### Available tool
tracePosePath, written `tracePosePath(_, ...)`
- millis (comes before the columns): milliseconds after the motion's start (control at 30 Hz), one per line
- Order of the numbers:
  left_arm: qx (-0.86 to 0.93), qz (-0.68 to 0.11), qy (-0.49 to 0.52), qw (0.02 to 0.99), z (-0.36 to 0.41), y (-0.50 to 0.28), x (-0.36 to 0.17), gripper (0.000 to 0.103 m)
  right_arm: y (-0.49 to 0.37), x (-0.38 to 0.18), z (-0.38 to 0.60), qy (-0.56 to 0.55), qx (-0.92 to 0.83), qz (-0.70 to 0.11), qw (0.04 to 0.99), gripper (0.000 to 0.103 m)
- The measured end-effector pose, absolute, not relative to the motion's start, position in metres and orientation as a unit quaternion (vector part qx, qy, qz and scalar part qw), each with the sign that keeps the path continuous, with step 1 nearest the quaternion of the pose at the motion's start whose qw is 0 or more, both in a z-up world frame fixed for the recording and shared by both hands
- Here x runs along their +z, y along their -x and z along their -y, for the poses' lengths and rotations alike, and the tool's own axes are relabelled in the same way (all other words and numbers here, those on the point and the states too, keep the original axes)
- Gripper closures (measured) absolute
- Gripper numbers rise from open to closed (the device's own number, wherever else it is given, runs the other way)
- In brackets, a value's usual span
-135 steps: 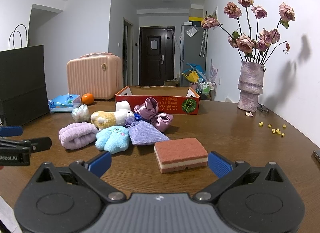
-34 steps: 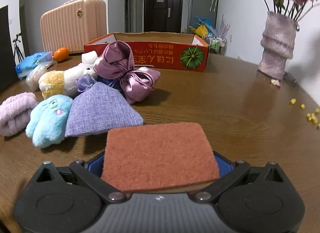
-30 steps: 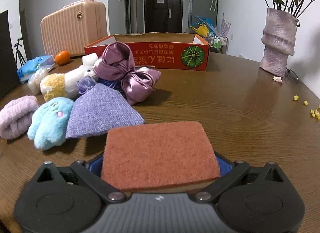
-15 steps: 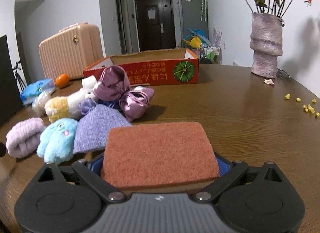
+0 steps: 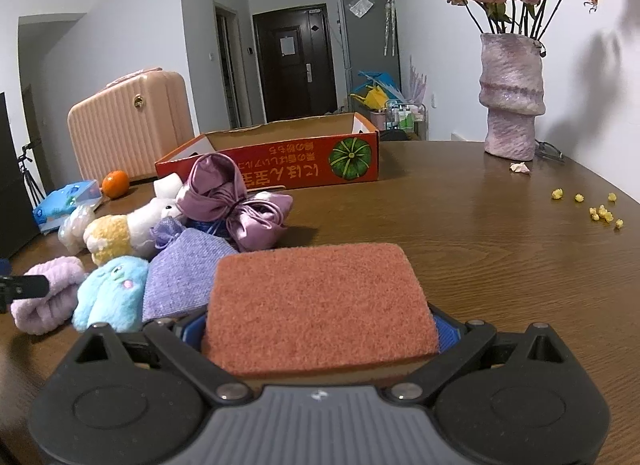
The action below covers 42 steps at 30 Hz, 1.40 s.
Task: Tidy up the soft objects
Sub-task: 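Grasp the lilac fuzzy towel roll with the left tool while the right tool holds the sponge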
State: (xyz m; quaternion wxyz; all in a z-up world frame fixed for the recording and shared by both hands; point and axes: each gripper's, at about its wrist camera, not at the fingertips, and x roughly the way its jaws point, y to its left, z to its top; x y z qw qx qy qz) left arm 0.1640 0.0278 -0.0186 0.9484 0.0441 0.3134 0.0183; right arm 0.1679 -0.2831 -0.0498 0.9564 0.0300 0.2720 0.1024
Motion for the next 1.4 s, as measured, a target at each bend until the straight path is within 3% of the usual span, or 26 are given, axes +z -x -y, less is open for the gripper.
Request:
tracePosePath(300, 0.01, -0.315, -0.029, 0.948, -0.034, -0.175, -0.035, 0.0, -0.163, -0.047, 0.284, -0.032, 0.102, -0.254, 0.961, 0.003)
tracePosePath(567, -0.013, -0.321, -0.024, 0.947, -0.033, -0.176, -0.038, 0.033, -0.163, -0.046, 0.285, -0.035, 0.097, -0.249, 0.963, 0.003)
tracePosePath(700, -0.022, -0.318, -0.018, 0.948, -0.035, -0.174, -0.038, 0.054, -0.162, -0.045, 0.286, -0.037, 0.096, -0.247, 0.964, 0.003)
tracePosePath(933, -0.017, -0.312, -0.012, 0.95, -0.035, -0.167, -0.037, 0.06, -0.161, -0.045, 0.287, -0.04, 0.097, -0.244, 0.964, 0.003)
tracePosePath(1400, 0.015, -0.257, -0.008, 0.966, -0.033, -0.139, -0.025, 0.062, -0.155, -0.043, 0.289, -0.048, 0.101, -0.231, 0.967, 0.003)
